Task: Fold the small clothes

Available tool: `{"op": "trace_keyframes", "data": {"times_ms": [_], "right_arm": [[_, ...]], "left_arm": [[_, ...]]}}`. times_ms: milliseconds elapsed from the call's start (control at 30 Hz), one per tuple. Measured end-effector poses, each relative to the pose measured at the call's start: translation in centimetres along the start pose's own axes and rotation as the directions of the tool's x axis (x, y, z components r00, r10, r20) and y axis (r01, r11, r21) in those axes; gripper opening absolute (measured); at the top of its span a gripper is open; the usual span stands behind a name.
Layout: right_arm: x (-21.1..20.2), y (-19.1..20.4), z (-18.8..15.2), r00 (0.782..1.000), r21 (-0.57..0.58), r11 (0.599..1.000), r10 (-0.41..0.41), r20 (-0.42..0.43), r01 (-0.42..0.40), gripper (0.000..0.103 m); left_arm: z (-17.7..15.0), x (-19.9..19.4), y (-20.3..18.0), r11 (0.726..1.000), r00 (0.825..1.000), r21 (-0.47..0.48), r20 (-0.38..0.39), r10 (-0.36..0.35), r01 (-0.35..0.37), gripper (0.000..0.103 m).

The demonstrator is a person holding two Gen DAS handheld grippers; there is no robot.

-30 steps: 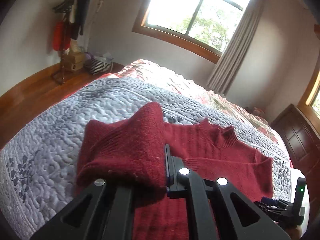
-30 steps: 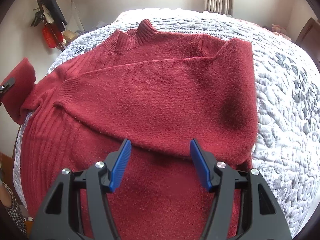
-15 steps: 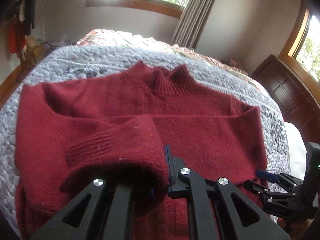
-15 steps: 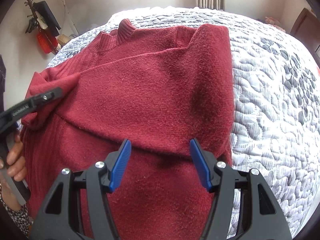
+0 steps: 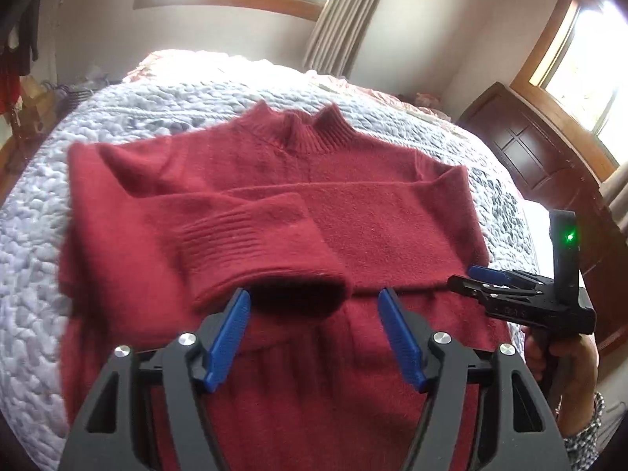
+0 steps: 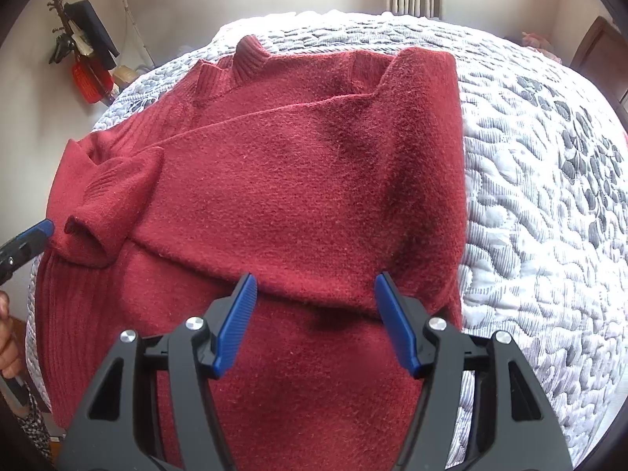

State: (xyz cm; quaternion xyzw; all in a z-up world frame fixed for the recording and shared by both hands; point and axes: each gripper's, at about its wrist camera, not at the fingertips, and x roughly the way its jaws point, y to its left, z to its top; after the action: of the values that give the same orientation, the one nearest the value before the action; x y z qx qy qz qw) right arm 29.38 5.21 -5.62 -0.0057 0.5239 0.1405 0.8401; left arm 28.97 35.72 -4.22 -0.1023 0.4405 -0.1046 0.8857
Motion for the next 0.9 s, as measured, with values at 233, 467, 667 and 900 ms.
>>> {"op": "trace_keyframes", "data": {"times_ms": [233, 467, 667, 900], "right_arm": [[-0.7, 5.9, 2.1, 0.997, -0.094, 0.993, 0.076, 0.004, -0.075, 0.063], [-0.3, 14.1, 5.4, 0.984, -0.246, 0.953, 0.18, -0.012, -0.178, 0.062], [2.9, 19.1, 7.1, 0.974, -0.309, 0.925, 0.203, -0.095, -0.223, 0.061], [7.6, 19.4, 6.8, 0.971, -0.28, 0.937, 0.163, -0.176, -0.208, 0.024]], "left_arm": [[3.1, 0.8, 7.6, 0.954, 0.957, -0.075, -0.034, 0.29, -0.291, 0.066], [3.6, 6.6, 11.7, 0.937, 0.926, -0.103, -0.224, 0.305, -0.334, 0.065], [3.5, 7.2, 11.7, 0.938, 0.924, -0.078, -0.221, 0.313, -0.337, 0.066], [3.6, 7.9, 12.2, 0.95, 0.935, -0.09, -0.227, 0.273, -0.299, 0.068]]}}
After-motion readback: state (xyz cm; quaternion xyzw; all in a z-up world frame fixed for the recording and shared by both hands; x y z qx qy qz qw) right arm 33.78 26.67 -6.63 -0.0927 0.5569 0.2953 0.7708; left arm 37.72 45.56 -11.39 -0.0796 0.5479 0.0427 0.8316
